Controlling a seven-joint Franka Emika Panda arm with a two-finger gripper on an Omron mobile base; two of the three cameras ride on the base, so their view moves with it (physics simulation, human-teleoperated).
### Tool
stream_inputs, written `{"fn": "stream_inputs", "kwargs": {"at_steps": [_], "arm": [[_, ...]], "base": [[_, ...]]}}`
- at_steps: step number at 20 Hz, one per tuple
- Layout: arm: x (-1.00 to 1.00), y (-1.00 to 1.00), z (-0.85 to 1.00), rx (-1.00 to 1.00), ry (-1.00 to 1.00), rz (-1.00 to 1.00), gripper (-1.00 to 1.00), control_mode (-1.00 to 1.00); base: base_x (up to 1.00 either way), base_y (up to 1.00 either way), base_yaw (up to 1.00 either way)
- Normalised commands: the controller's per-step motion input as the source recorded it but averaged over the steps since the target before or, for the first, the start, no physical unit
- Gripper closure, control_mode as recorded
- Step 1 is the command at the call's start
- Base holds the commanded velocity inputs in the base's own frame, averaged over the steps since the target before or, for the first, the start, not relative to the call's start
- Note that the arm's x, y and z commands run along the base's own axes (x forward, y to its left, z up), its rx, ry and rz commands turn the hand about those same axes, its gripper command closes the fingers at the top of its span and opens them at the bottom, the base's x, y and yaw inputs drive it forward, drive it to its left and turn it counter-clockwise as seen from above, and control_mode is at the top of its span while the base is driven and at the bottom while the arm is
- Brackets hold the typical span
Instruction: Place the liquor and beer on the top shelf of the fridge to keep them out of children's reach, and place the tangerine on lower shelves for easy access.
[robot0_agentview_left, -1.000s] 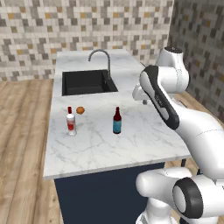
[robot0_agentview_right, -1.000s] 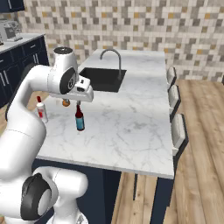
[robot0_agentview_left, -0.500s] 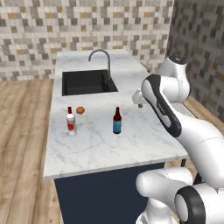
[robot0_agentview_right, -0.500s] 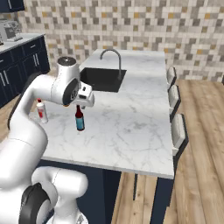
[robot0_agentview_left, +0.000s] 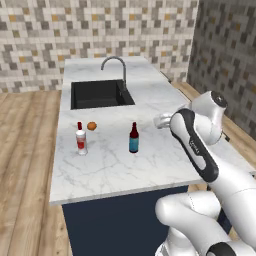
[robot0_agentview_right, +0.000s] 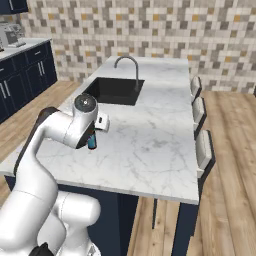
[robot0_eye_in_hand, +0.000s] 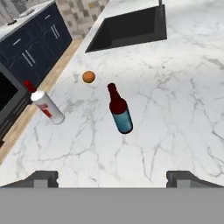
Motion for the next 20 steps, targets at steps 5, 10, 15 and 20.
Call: {"fn": "stream_inputs", "kwargs": {"at_steps": [5, 10, 15, 20], "arm": [[0.18, 0.00, 0.00, 0.09, -0.18, 0.22, -1.00, -1.00], [0.18, 0.00, 0.00, 0.04, -0.12, 0.25, -1.00, -1.00], [0.17, 0.00, 0.00, 0.00, -0.05, 0.23, -1.00, -1.00], [0.09, 0.00, 0.01, 0.00, -0.03, 0.20, -1.00, -1.00]], "base": [[0.00, 0.00, 0.00], [0.00, 0.00, 0.00], [0.00, 0.00, 0.00], [0.00, 0.00, 0.00]]}}
